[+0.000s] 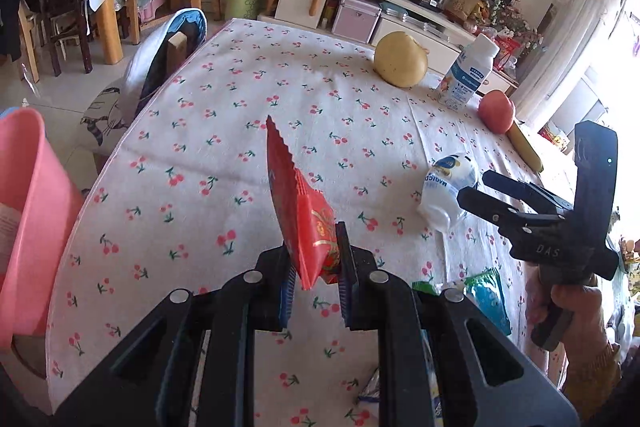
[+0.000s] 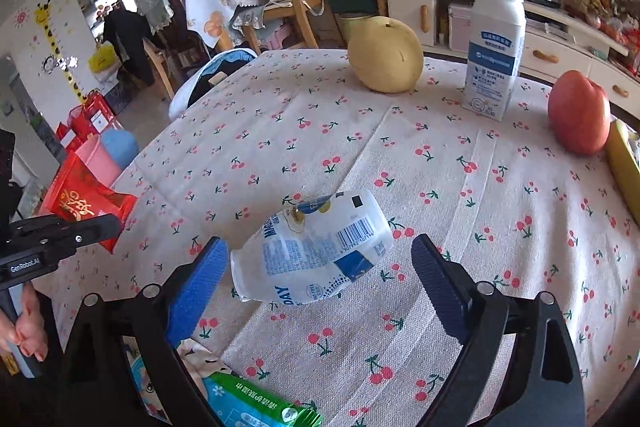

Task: Collect trash
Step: 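Lift the red candy packet off the table with the left tool, then grasp the white yogurt pouch with the right tool while the left tool holds the candy packet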

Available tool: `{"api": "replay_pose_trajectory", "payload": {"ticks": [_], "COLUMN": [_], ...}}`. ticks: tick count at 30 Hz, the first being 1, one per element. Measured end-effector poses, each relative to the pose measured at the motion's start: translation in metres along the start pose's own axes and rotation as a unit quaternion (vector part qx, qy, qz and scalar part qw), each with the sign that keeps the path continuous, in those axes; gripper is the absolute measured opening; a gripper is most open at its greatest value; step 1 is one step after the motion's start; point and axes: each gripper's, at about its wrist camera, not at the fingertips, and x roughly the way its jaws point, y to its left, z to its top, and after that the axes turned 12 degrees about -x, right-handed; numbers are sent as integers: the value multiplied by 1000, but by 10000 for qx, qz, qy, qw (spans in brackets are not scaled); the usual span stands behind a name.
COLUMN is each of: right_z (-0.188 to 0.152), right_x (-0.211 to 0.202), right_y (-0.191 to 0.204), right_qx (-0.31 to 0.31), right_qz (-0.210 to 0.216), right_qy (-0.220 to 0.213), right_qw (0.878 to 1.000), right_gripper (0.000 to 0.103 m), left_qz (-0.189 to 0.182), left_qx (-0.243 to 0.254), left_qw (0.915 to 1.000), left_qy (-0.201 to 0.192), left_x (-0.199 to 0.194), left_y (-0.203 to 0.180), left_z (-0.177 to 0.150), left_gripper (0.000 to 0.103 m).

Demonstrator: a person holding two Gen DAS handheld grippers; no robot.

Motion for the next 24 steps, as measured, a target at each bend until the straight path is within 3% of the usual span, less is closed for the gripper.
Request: {"api": "replay_pose_trajectory", "payload": {"ticks": [2,9,17,22,23,24], "right_z": [1,-3,3,7,8,8], "right_x": [7,32,41,35,35,35], "right_y": [9,36,23,22,23,24], "right_qx": [-288,-1102,-796,-590,-617,-643], "right_qz": [27,-505,-370,-172,-160,-101], "right_qy": [108,529,541,286,295,284], "right_qw": [9995,9912,9947,9977,9975,9975], "right_gripper": [93,94,94,94,91,82], "left_qz": [-115,-367,-646,-768,-783,-803], "left_qx": [-101,-34,1,-5,-21,-38], "left_qw": [9999,9993,9979,9968,9966,9964], "left_qy": [35,56,112,234,251,263], "left_x": [-1,7,16,23,24,25], "left_y": [8,19,21,22,22,22], "left_z": [-4,-3,3,4,4,3], "left_gripper": [20,20,20,20,20,20]}}
